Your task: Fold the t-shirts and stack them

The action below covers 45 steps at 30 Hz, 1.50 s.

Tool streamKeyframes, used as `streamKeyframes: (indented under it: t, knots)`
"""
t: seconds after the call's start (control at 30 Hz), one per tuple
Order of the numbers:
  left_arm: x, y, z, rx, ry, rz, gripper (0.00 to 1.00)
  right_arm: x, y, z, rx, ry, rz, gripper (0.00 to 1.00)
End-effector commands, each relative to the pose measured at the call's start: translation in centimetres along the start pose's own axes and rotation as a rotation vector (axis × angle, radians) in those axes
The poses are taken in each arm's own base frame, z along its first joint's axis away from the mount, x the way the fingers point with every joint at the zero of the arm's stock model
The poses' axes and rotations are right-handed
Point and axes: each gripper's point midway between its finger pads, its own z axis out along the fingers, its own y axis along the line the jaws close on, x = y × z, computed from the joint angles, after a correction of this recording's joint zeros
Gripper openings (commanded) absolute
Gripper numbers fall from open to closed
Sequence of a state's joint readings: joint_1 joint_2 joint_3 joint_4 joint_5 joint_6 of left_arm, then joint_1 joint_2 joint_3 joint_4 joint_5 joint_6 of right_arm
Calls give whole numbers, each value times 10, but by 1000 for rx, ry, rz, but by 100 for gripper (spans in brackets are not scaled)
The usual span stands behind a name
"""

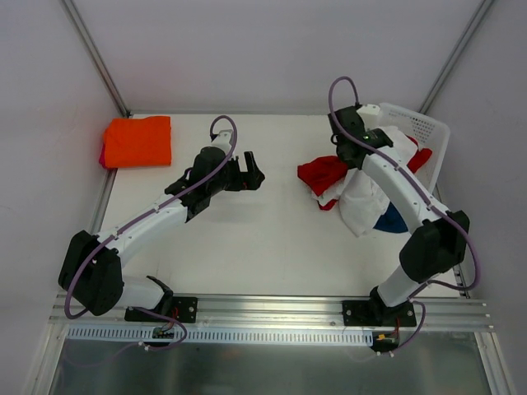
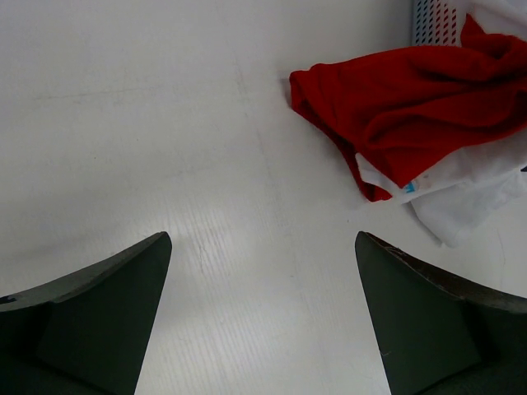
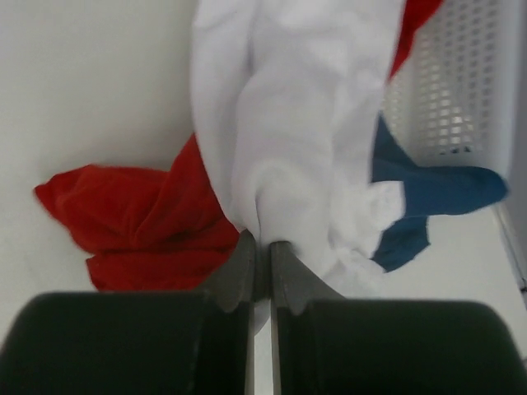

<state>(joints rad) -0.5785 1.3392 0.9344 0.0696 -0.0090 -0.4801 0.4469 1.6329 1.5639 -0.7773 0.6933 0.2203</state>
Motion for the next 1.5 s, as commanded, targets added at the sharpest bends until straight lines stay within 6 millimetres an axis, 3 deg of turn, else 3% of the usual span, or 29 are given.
streamKeyframes:
  t: [0.0,0.13,0.23,0.5,0.6,0.7,0.73,0.77,0.8,0.83,0.87,0.9,1.0,1.2,1.47]
  knots:
    - [-17,-17,-5,44,-47,4,96,-42,-82,-30,165,-142,130,1]
    - [-17,-18,-5,48,-46,1,95,-60,-155,-53,294,-222,243,1]
    - [-17,-18,-5,48,-46,0,95,-60,-184,-60,356,-239,288,0]
    - [-19,-19,-7,51,-51,3,95,-62,-202,-63,383,-241,308,1]
    - [-19,-19,-8,49,-53,3,95,-64,-196,-60,349,-241,302,1]
    - [-19,-19,-6,50,-48,1,95,-57,-164,-40,215,-190,275,0]
    - [-18,-19,-4,48,-44,0,96,-53,-142,-32,116,-154,262,1]
    - [-17,-18,-4,47,-43,0,96,-48,-130,-27,73,-128,255,8]
    - [-19,-19,-4,48,-46,0,95,-36,-116,-17,35,-83,231,60]
    - [-18,-19,-3,46,-42,1,95,-30,-92,-15,-38,-63,200,92]
    - [-18,-18,-4,46,-44,-1,96,-24,-82,-14,-52,-49,175,99]
    - [-18,-18,-3,44,-41,1,95,-17,-71,-12,-47,-37,134,99]
    - [-16,-17,-3,42,-37,1,96,-6,-70,-11,8,-14,95,99]
    - [-15,-17,-1,39,-32,-1,95,4,-100,-25,102,-34,117,99]
    - [-11,-21,2,58,-10,-10,95,43,-128,-64,96,-34,149,99]
